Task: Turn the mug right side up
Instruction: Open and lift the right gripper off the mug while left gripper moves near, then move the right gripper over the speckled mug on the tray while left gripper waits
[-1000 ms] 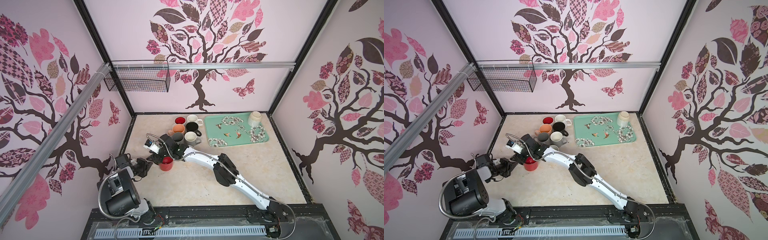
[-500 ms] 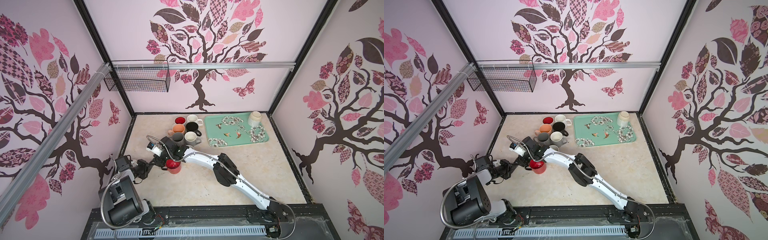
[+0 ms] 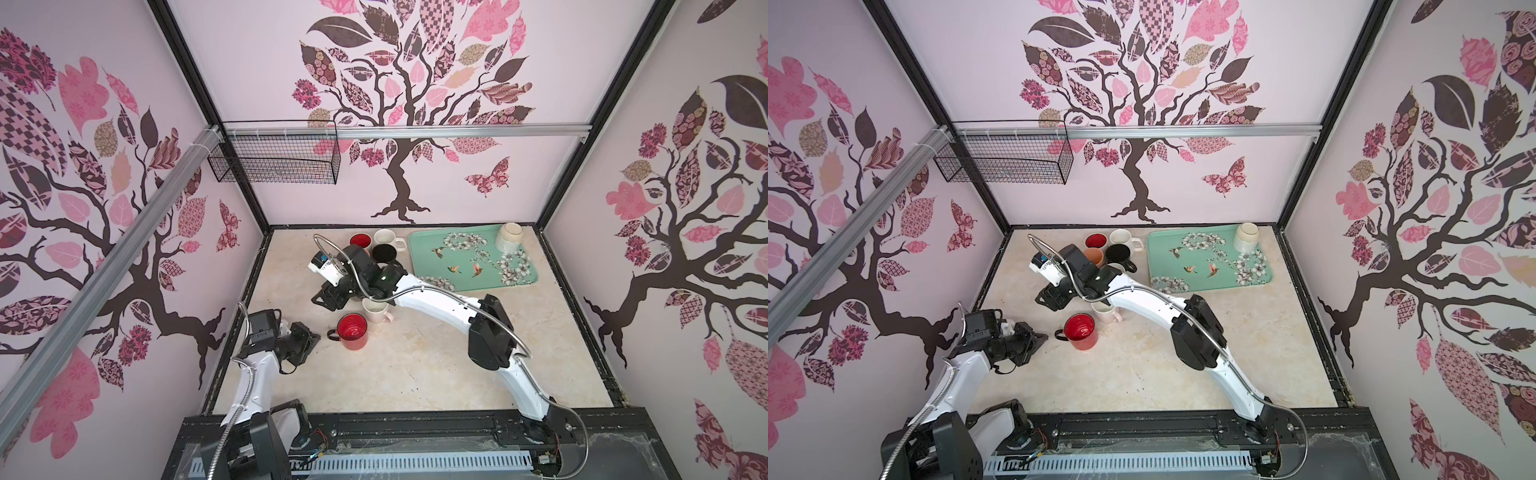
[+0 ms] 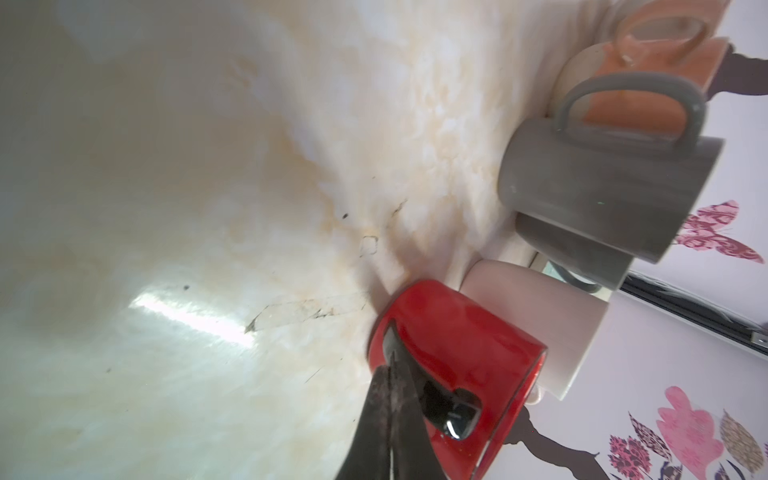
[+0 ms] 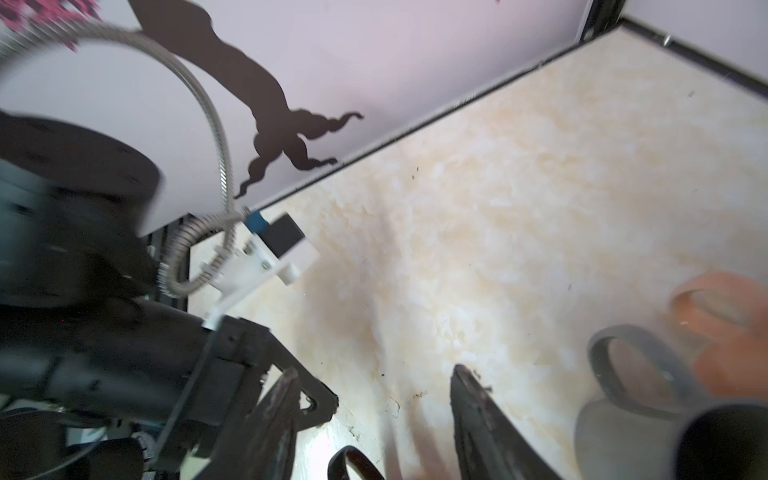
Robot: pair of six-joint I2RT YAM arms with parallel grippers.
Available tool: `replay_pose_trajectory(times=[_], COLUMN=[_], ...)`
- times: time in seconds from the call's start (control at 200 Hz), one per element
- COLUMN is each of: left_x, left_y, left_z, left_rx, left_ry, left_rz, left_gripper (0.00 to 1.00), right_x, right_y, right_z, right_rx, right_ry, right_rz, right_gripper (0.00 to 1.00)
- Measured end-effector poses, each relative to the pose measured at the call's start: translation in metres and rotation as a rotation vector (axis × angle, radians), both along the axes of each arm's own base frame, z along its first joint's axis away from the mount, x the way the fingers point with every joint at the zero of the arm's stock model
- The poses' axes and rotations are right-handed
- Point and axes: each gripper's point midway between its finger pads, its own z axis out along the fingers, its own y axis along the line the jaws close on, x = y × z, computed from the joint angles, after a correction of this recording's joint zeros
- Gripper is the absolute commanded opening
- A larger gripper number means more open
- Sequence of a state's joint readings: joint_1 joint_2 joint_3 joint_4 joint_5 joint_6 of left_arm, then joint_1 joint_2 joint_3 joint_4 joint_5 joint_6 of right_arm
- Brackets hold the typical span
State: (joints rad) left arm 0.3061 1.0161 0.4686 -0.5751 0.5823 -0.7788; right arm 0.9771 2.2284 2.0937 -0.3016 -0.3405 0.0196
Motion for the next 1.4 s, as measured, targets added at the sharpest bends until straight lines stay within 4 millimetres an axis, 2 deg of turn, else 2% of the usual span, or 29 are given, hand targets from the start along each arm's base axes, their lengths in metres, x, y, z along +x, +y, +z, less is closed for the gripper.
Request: replay_pose_trajectory(times=[0.105, 0.17, 0.235, 0.33, 0.51, 0.665, 0.795, 0.92, 1.115, 1.4], left_x=[-0.01, -0.012, -0.013, -0.019, -0.03, -0.029, -0.023, -0.014, 0.009, 0.031], left_y=[-0.005, -0.007, -0.01, -0.018, -0.056, -0.083, -0.098, -0.095, -0.079, -0.069], left_z=[-0.003, 0.001, 0.005, 0.003, 0.008, 0.011, -0.002, -0.017, -0.023, -0.031], left_rx=[0.036, 0.062, 0.079, 0.096, 0.102, 0.103, 0.101, 0.126, 0.146, 0.164], left_ry=[0.061, 0.077, 0.086, 0.114, 0.081, 0.053, 0.085, 0.12, 0.091, 0.076], left_rz=[-0.031, -0.057, -0.077, -0.115, -0.188, -0.212, -0.203, -0.16, -0.084, -0.053], left_gripper=[0.0, 0.0, 0.0, 0.0, 0.02, 0.02, 0.02, 0.03, 0.04, 0.04], right_x=[-0.004, -0.008, -0.011, -0.012, -0.012, -0.012, -0.011, -0.006, 0.004, 0.012], right_y=[-0.025, -0.041, -0.059, -0.086, -0.129, -0.166, -0.194, -0.216, -0.241, -0.254], right_z=[0.035, 0.042, 0.04, 0.028, 0.007, 0.011, 0.02, 0.019, 0.008, 0.003], right_rx=[0.033, 0.036, 0.028, 0.001, -0.044, -0.042, -0.025, -0.024, -0.045, -0.058], right_ry=[-0.022, -0.022, -0.012, 0.012, 0.058, 0.058, 0.049, 0.045, 0.052, 0.056], right_rz=[-0.029, -0.048, -0.072, -0.115, -0.193, -0.258, -0.308, -0.356, -0.417, -0.455], right_gripper=[0.61, 0.61, 0.62, 0.62, 0.63, 0.63, 0.64, 0.64, 0.64, 0.64])
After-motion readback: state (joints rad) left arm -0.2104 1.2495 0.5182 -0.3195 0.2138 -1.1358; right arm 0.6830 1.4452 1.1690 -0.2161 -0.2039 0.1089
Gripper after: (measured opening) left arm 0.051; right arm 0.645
